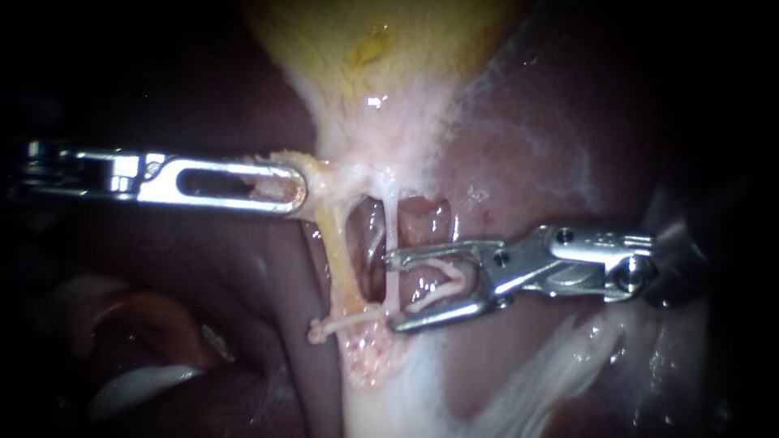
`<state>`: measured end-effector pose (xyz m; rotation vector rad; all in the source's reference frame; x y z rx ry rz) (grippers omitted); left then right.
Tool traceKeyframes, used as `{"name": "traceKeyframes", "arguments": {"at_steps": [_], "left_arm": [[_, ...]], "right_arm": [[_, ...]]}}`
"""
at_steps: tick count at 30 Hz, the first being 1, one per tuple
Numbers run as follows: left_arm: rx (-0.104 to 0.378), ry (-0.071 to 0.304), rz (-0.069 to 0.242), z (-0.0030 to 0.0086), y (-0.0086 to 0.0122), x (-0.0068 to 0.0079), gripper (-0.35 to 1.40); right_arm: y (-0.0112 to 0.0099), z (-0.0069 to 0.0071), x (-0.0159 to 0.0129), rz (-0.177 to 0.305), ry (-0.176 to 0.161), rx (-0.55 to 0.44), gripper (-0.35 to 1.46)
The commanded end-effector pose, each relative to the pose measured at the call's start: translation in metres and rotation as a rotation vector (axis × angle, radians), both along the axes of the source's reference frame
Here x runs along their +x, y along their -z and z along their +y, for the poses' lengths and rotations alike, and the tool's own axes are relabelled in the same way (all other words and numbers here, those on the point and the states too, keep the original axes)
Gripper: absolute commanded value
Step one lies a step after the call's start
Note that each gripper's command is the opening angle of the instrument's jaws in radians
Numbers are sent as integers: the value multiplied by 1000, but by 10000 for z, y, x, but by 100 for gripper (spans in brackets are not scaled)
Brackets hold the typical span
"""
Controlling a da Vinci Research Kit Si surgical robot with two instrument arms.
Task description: Clipping second clip left tube
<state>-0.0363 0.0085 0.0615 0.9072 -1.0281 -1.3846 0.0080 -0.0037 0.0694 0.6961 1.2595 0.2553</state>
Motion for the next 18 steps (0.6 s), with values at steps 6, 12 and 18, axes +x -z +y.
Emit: {"name": "traceKeyframes", "arguments": {"at_steps": [6,12,18], "left_arm": [[0,0,0,0,0,0,-35],[0,0,0,0,0,0,-35],[0,0,0,0,1,0,-35]], "right_arm": [[2,2,1,-2,-4,0,43],[-6,-1,12,-6,-8,-5,43],[-22,-9,30,-12,-14,-18,45]]}}
